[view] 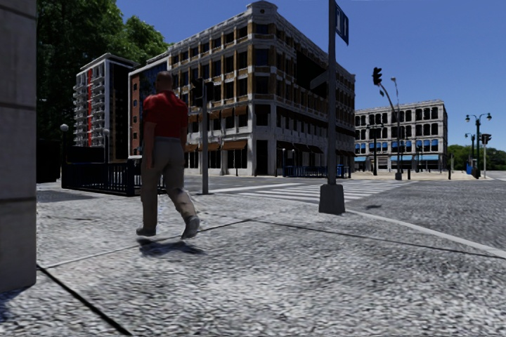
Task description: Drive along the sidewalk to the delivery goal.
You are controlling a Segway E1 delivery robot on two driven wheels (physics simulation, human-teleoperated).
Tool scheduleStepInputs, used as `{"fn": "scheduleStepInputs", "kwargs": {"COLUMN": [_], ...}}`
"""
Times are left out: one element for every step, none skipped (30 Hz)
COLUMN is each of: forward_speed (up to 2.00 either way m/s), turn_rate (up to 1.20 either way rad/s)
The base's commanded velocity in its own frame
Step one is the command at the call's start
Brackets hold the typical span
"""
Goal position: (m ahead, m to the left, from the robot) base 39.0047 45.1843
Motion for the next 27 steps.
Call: {"fn": "scheduleStepInputs", "kwargs": {"forward_speed": [1.32, 1.32, 1.32, 1.32, 1.32, 1.32, 1.32, 1.32, 1.32, 1.32, 1.32, 1.32, 1.32, 1.32, 1.33, 1.33, 1.33, 1.33, 1.33, 1.33, 1.33, 1.33, 1.33, 1.33, 1.32, 1.32, 1.32], "turn_rate": [0.0, 0.0, 0.0, 0.0, 0.0, 0.0, 0.0, 0.0, 0.0, 0.0, 0.0, 0.0, 0.0, 0.0, 0.0, 0.0, 0.0, 0.0, 0.0, 0.0, 0.0, 0.0, 0.0, 0.0, 0.0, 0.0, 0.11]}}
